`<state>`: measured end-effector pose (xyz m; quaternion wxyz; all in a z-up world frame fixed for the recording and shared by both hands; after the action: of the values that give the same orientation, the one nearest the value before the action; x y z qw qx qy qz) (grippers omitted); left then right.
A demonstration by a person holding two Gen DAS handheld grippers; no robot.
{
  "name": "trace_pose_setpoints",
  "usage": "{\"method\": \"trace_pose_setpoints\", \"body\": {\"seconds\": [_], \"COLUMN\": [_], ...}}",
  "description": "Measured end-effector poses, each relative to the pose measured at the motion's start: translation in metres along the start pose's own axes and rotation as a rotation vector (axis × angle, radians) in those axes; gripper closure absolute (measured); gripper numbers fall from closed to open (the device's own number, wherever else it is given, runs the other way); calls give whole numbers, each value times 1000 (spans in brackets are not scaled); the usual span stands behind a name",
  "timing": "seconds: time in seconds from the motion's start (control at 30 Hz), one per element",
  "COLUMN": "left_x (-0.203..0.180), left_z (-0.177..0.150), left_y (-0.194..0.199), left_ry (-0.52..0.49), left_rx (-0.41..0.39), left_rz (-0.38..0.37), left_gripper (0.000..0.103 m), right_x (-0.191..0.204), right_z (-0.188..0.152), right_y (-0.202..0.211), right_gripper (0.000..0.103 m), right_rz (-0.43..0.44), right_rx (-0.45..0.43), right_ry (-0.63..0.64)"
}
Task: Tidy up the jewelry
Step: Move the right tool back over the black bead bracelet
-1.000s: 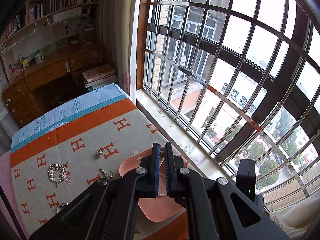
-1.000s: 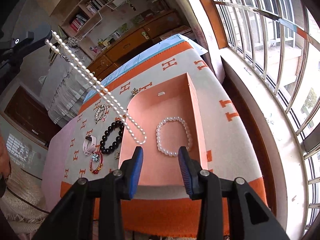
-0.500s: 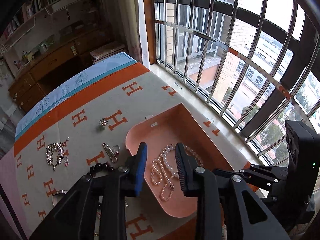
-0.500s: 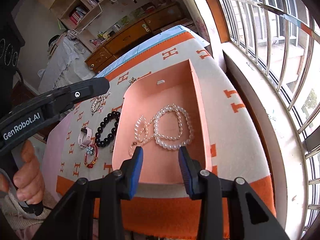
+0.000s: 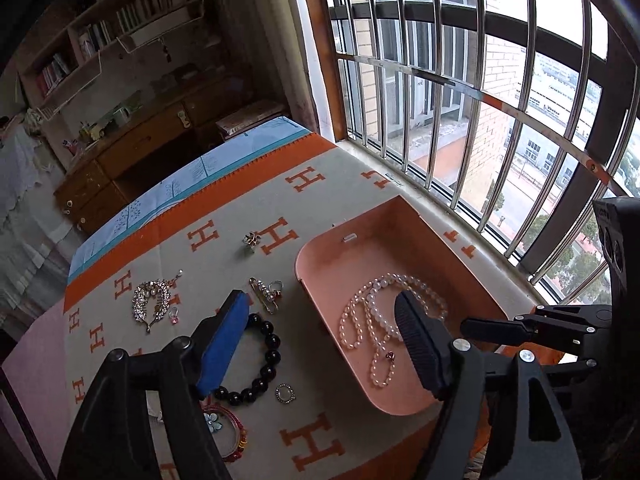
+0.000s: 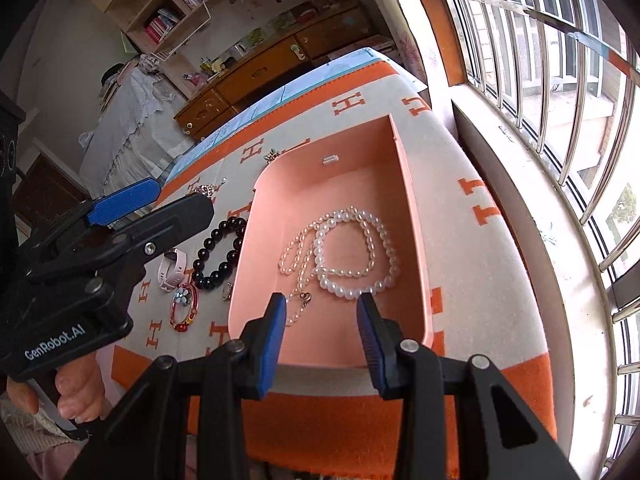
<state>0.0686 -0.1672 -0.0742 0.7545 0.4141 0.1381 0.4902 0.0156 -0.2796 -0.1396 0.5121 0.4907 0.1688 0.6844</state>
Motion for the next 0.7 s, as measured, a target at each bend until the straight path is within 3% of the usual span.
{"method": "trace_pose_setpoints", "body": {"seconds": [0.43,0.7], "left_x": [33,83], "left_z": [-17,-23], "left_y": [4,15], "left_ry": [73,174], "left_rx": [5,-14], "left_rz": [65,146], "left_gripper": [25,25], "right_x": [19,36], "right_z": [-4,1], "right_y": [-2,-3], "right_gripper": [66,66], "right_rz": [42,17], "right_rx": [1,3], "right_ry": [57,101]}}
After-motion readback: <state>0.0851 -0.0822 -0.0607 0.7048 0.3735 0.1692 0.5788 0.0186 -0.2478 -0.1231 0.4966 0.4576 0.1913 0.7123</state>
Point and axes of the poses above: each gripper's, at about its wrist camera, not at the fingertips, and y roughly against the way its jaws point, x to its left, z to its top, the point moved 4 cm from there along -y, roughly the way its jaws point, and after that the axes turned 3 degrees about z, right-handed, at the moved point
